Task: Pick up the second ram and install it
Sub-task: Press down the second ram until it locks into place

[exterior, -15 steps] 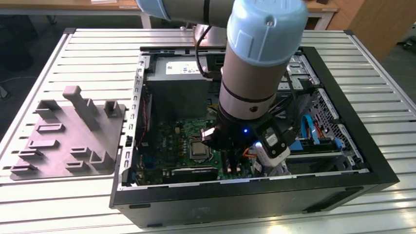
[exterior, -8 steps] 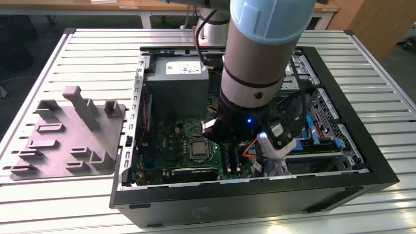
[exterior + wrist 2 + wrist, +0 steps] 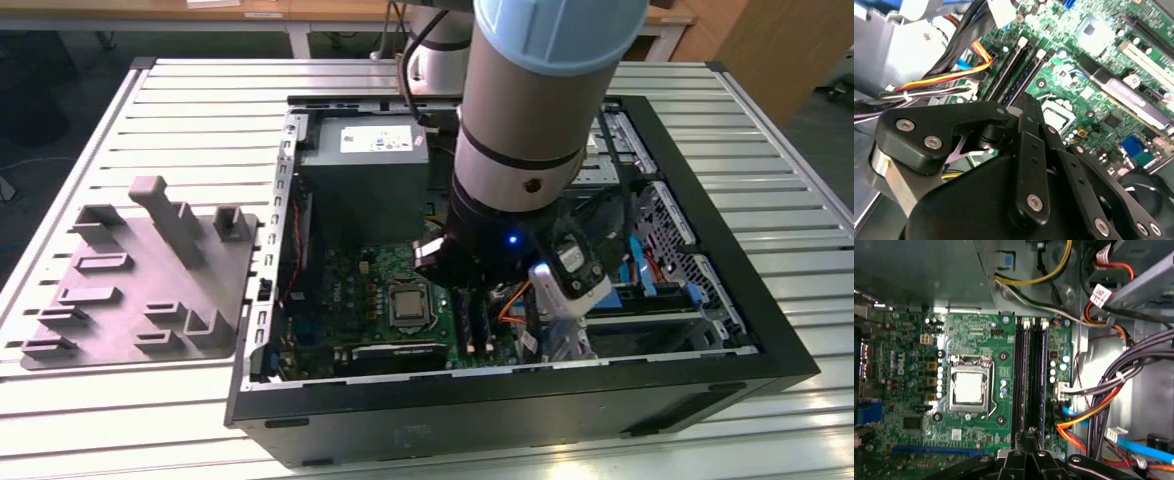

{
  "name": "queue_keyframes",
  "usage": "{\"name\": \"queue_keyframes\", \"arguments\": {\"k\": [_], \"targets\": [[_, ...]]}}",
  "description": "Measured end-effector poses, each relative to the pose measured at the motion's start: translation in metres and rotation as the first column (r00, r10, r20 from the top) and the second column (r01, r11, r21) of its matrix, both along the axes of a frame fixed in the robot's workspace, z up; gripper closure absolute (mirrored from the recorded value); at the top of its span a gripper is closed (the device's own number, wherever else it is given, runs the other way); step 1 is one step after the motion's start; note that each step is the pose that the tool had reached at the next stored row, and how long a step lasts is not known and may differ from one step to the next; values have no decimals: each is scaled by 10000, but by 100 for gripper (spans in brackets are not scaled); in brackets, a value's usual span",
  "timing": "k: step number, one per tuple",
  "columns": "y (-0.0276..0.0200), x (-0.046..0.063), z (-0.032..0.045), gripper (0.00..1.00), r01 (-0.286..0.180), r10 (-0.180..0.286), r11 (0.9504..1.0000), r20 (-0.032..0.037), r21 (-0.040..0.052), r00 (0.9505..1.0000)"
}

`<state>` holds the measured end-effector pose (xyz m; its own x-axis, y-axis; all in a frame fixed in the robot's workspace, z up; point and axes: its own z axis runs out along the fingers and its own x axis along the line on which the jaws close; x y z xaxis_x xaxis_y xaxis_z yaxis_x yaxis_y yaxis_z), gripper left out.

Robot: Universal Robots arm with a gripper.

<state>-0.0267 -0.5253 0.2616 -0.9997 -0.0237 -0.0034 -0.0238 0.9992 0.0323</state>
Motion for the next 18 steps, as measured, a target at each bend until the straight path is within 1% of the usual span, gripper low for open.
{"name": "queue_keyframes", "arguments": {"k": [14, 16, 18], "targets": [[374, -1, -1, 90, 1, -1, 10000, 0, 0, 10000], [411, 0, -1, 90, 1, -1, 10000, 0, 1, 10000], [423, 0, 10, 90, -1, 1, 10000, -1, -3, 10000]]}}
